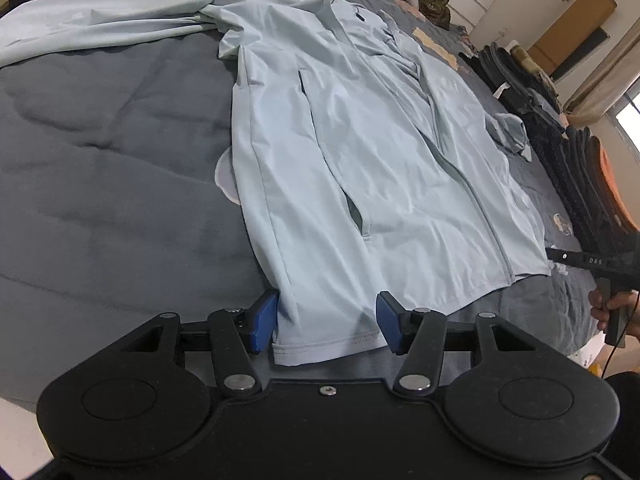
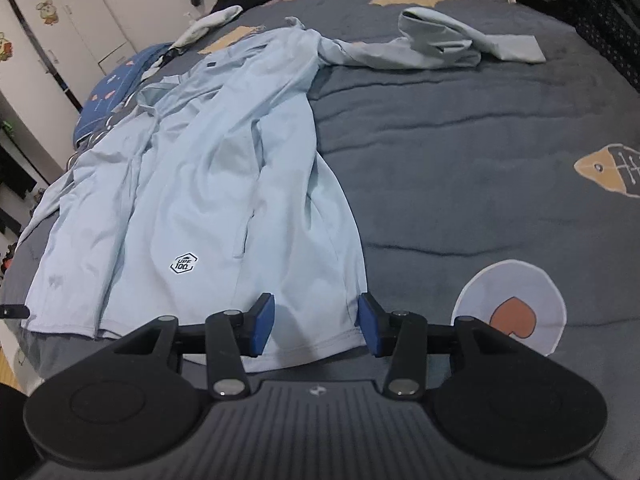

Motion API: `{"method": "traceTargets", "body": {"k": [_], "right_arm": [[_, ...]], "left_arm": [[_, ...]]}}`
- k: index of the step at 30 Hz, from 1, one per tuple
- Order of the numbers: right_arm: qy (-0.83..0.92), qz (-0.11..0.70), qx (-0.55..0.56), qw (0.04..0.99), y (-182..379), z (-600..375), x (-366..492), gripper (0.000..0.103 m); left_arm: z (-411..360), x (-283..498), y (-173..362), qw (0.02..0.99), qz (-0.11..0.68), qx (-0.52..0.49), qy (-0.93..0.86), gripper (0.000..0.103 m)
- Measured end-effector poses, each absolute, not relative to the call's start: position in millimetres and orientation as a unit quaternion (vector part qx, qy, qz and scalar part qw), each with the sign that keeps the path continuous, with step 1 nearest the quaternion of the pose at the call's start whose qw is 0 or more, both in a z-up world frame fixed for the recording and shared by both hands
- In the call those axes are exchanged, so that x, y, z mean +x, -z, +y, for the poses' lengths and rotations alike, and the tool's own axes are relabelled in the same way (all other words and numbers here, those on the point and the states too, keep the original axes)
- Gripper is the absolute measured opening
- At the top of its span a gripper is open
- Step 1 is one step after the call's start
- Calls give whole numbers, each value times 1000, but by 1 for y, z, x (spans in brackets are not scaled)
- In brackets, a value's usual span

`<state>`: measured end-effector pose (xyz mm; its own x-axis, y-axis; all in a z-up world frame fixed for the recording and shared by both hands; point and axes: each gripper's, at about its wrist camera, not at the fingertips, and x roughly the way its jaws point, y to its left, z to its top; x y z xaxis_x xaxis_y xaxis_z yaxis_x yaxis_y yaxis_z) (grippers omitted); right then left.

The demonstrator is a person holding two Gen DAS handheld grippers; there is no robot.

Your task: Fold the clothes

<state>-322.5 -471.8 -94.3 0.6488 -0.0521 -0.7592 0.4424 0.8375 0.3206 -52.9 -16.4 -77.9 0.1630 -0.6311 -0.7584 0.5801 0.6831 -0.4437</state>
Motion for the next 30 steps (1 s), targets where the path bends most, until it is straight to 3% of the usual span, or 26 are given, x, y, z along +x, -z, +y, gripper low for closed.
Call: {"method": "traceTargets", "body": {"k": [4,6,7,8,17,30], "right_arm": [[158,388,266,868,96,-479,-324,39],[168,390,273,863,97,-481,-325,25],[172,388,278,862,96,-482,-327,7],[176,385,282,861,95,-483,-329,4],[204,312,314,873,60,-503,-366,1],[172,325,335,867,79,-511,-370,7]], "left_arm": [[-16,-55,80,762,509,-26,399,56],[-16,-55,80,762,509,-28,399,56],[-16,-55,80,762,509,-29,398,56],[-16,-55,80,762,509,-29,399,56],[-12,-59,75,757,510,-30,408,56],[-15,-57,79,748,509,-40,424,63]]}}
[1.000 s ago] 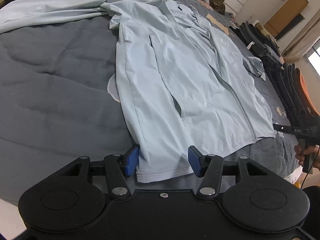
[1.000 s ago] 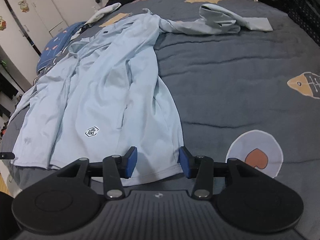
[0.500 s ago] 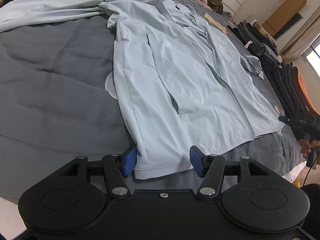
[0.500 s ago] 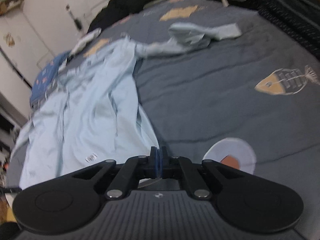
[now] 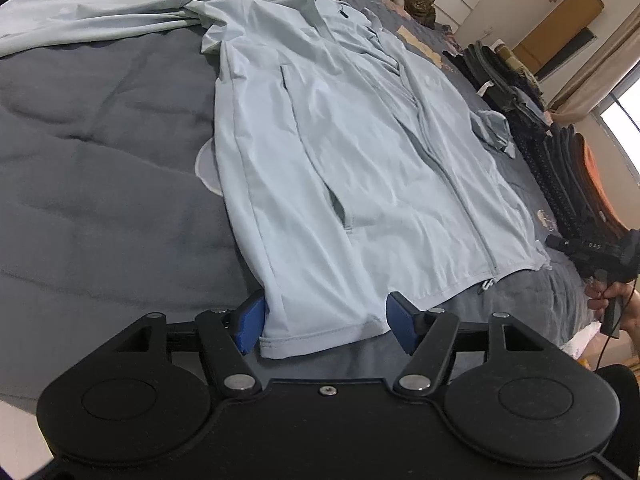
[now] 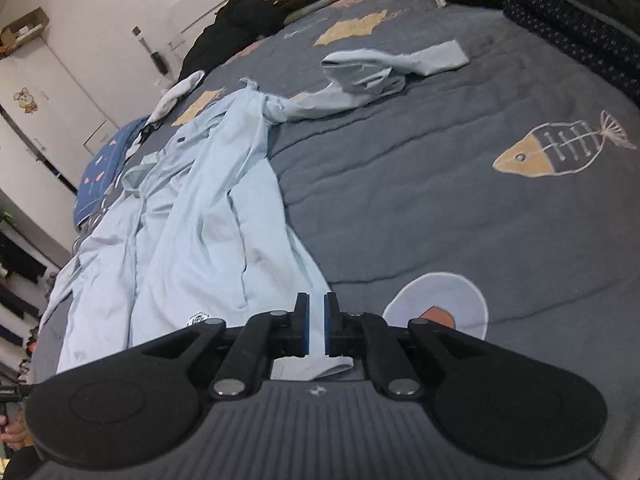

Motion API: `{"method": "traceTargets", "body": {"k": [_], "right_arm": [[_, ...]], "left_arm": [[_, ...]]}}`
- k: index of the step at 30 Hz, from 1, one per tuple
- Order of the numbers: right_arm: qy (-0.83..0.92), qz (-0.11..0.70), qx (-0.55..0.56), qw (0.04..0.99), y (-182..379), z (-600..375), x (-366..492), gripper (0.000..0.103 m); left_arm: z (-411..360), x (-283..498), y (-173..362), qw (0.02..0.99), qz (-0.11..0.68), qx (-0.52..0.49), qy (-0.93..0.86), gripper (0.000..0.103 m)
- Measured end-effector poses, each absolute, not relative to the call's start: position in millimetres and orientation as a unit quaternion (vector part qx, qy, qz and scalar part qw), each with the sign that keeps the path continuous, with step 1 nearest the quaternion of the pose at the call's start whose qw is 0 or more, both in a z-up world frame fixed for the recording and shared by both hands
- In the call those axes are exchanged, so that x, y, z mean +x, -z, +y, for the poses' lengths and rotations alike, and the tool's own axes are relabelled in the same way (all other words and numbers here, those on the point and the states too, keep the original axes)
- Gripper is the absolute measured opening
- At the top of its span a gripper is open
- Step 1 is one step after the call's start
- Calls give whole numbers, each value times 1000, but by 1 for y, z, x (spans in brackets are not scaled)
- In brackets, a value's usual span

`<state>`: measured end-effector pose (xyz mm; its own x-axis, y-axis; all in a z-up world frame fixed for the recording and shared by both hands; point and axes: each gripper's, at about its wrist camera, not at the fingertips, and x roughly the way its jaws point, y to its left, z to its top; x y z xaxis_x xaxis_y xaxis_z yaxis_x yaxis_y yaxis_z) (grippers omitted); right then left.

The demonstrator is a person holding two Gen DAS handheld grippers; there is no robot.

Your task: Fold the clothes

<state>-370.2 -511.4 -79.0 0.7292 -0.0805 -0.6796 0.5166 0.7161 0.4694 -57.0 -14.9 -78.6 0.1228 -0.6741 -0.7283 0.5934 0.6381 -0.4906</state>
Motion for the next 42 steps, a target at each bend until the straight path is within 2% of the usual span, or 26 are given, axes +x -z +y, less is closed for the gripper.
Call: {"method": "traceTargets", "body": {"k": [3,5,7,9,12,14,15,16,18,24,30,33,37,40,42], "right_arm": [[163,356,329,859,85,-509,-363,15],[155,373,320,857,91,-504,-356,25],[155,382,317,854,96,-498,-349,26],[159,388,310,853,99,-492,-342,26],[175,389,301,853,102,-487,-334,20],[185,386,320,845,103,-489,-334,6],[193,386,329,840,103,-490,-334,4],[196,383,332,840,102,-489,-336,1],[201,375,337,840,99,-487,-339,0],[174,326,359,857,71,-476,-360,0],[156,280,361,876,20,-464,-378,0],[149,295,315,889,4,-461,-377,0],[167,336,213,902,12,-461,-369,4],[157,359,221,893,32,-475,-365,7],[143,367,228,890,45,-482,-363,12]], "left_arm": [[-19,-58,78,745,506,-41,433,61],[-23,-59,76,744,502,-43,440,40],[-28,-60,77,741,503,-37,444,28],[-35,-63,80,742,506,-21,440,26],[-37,-61,85,741,516,-35,427,26],[-35,-58,87,739,522,-51,422,27],[-35,-59,87,741,521,-47,422,27],[-35,-60,85,743,517,-39,424,24],[-35,-64,81,744,507,-23,435,6],[-24,-70,57,749,479,-8,459,4],[-14,-81,28,747,460,5,480,4],[-14,-82,28,749,463,15,474,4],[-21,-78,39,751,471,11,463,4],[-25,-76,45,750,477,8,459,4],[-27,-76,46,751,478,9,456,6]]}}
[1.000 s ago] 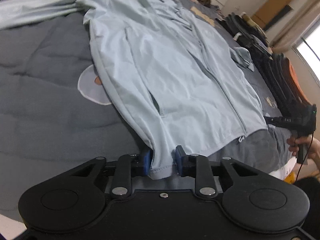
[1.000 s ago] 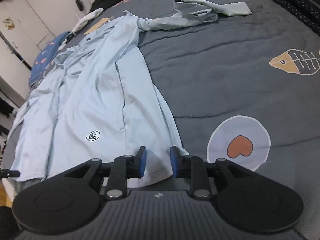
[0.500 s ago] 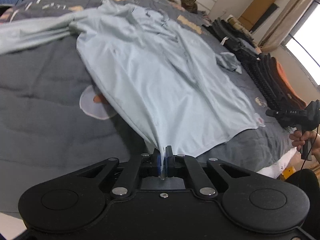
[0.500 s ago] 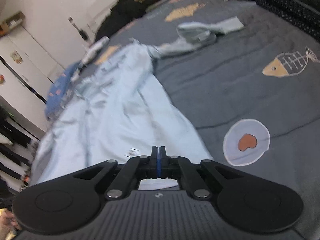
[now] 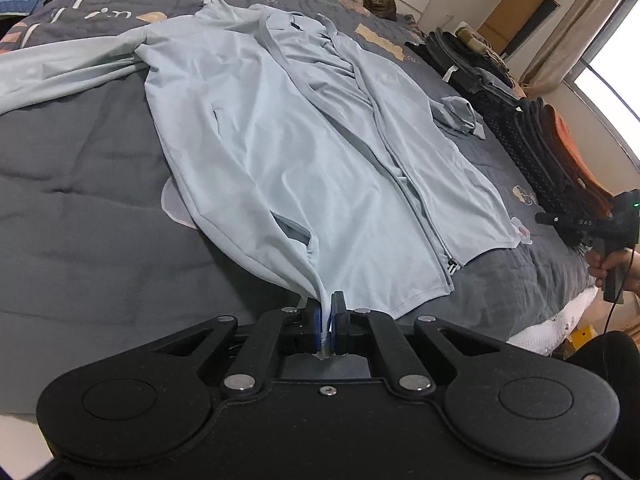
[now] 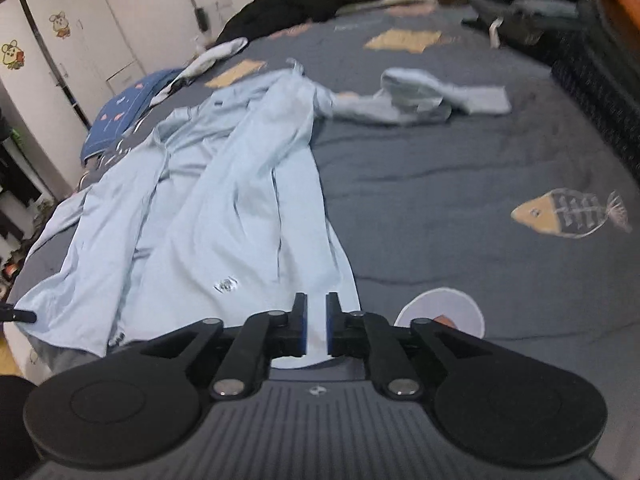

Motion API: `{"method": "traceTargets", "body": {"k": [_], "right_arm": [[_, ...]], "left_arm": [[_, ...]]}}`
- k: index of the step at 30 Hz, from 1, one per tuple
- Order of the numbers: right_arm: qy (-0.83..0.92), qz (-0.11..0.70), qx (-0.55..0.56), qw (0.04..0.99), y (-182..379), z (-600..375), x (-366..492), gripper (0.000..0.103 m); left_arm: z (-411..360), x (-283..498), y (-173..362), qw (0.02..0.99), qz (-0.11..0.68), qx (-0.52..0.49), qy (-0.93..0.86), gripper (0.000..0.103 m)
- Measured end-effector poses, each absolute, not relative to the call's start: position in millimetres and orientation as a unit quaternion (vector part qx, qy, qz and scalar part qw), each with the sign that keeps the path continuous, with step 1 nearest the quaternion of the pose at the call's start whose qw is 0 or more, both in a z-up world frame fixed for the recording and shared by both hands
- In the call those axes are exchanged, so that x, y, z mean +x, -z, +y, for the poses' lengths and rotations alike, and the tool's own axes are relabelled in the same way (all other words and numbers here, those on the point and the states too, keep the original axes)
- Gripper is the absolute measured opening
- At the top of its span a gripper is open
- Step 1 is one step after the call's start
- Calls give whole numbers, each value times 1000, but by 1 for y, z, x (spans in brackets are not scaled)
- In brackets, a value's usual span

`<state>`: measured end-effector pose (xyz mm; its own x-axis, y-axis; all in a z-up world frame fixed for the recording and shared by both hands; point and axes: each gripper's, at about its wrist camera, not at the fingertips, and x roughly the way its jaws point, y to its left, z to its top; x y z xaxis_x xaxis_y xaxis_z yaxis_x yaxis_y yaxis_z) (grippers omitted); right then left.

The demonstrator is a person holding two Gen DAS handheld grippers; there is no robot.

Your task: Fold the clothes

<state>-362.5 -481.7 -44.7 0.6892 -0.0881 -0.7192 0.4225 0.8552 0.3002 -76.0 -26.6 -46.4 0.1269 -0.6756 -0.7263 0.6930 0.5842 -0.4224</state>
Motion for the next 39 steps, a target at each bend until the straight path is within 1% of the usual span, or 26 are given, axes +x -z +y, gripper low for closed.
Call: {"method": "traceTargets", "body": {"k": [1,2,4,8,11,13,15,16,18,19,20,28,30,31,32,33,34,35,37,39], "right_arm": [[138,371,229,890,50,-485,-361,20],[132,374,229,889,56,-487,-359,30],[130,380,237,885,64,-492,-356,43],[122,397,266,870,80,-501,-353,50],[117,428,288,849,97,-502,-348,54],[119,424,293,849,101,-500,-346,58],[121,419,302,848,102,-501,-346,58],[122,416,310,846,103,-502,-346,57],[131,417,320,840,101,-504,-348,48],[126,419,327,838,101,-505,-348,24],[121,420,334,835,100,-507,-348,4],[105,399,356,838,96,-486,-338,4],[119,395,369,833,99,-489,-338,4],[122,391,376,831,100,-491,-339,4],[127,387,379,831,100,-491,-340,4],[135,382,381,831,99,-491,-341,4],[145,373,384,832,98,-491,-344,4],[155,363,388,833,96,-491,-347,4],[174,343,394,835,93,-492,-353,4],[193,317,401,838,86,-491,-361,4]], "left_arm": [[-25,-76,47,750,479,9,456,6],[-24,-76,48,750,480,10,454,6],[-21,-75,50,752,484,11,448,6],[-14,-73,58,751,495,6,438,7],[-15,-72,65,749,501,8,434,7],[-15,-72,68,748,503,7,432,7],[-15,-72,69,748,504,5,432,7],[-15,-72,70,748,505,4,431,7],[-15,-72,70,747,505,3,433,7],[-15,-72,69,747,504,3,433,7],[-16,-72,69,747,503,4,434,7],[-14,-69,72,747,510,-5,426,8],[-15,-68,74,747,514,-9,421,20],[-16,-67,74,749,515,-11,417,35],[-17,-67,74,751,512,-13,418,39],[-18,-67,74,753,507,-15,421,39],[-20,-67,74,754,502,-14,424,38],[-22,-68,74,755,497,-9,428,28],[-27,-69,73,755,491,1,434,6],[-28,-70,69,754,489,-2,438,3]]}}
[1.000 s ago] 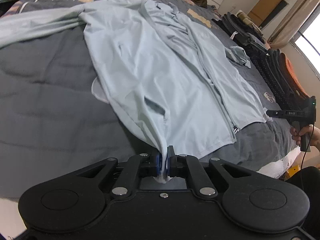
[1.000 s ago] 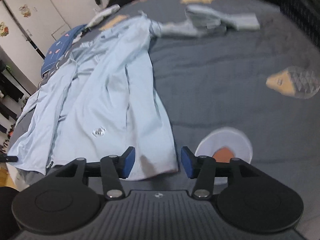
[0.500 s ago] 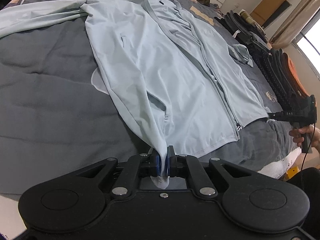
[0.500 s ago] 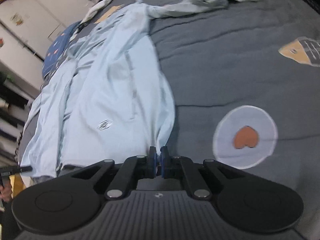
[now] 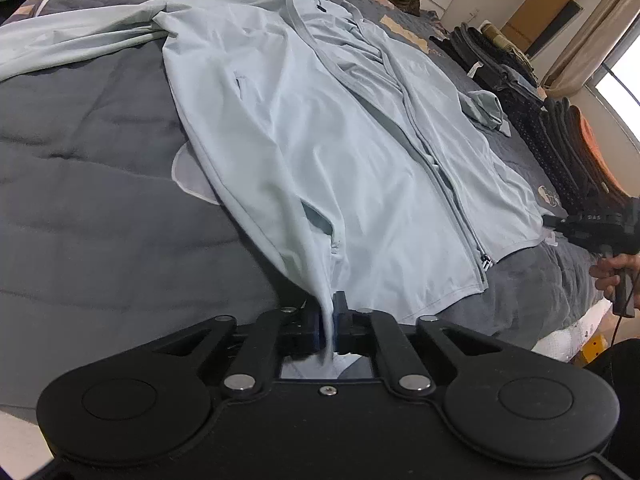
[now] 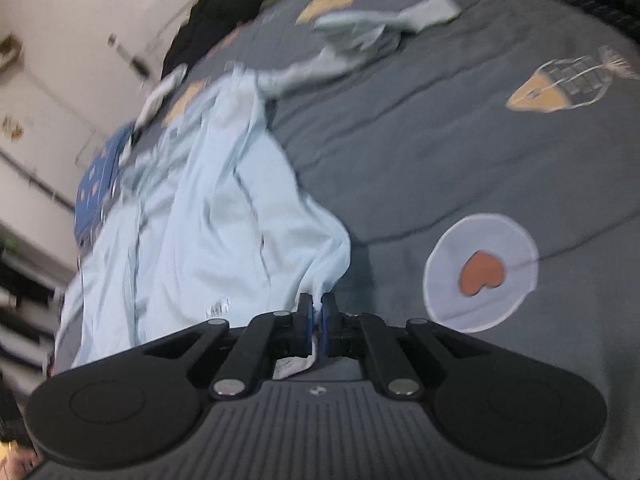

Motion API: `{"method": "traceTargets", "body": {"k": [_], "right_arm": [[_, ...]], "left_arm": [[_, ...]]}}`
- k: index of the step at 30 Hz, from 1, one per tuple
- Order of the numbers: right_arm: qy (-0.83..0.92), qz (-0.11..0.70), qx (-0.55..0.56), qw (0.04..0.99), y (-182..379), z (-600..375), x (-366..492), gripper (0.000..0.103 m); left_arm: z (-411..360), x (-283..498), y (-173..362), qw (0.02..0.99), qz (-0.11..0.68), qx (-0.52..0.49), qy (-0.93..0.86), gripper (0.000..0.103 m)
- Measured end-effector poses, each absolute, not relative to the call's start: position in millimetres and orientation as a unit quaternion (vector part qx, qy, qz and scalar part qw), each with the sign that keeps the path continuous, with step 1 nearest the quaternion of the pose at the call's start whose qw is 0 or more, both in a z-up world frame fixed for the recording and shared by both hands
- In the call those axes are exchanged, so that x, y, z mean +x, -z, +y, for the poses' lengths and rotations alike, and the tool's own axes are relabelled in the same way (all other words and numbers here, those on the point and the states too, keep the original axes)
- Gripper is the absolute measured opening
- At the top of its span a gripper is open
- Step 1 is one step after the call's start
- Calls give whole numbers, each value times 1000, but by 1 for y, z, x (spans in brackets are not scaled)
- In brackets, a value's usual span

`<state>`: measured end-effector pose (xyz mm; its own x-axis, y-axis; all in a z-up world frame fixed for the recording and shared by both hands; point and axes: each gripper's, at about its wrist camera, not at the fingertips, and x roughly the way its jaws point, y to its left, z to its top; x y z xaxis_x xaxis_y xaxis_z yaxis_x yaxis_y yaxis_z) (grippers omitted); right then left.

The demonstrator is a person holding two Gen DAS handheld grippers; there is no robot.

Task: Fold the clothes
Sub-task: 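Pull the hem with both grippers to straighten the jacket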

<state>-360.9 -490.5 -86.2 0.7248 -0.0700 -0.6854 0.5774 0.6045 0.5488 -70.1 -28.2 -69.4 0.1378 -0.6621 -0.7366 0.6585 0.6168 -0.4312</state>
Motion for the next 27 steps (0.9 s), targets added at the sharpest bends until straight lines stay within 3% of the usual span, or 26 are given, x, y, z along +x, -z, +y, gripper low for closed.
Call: {"method": "traceTargets", "body": {"k": [13,20,25,27], "right_arm": [[144,170,466,857,-7,-454,-426,3],[156,199,457,853,-37,-428,-486,3],[204,295,404,842,-1,-435,-485,4],[229,338,382,829,16,-442,-478,5]], "left_arm": [[7,-109,-2,734,462,-22,498,2],[11,-142,-12,698,476,-42,534,2],[8,-133,8,713,501,-24,491,4],[14,-128,11,719,511,-8,470,12]]}}
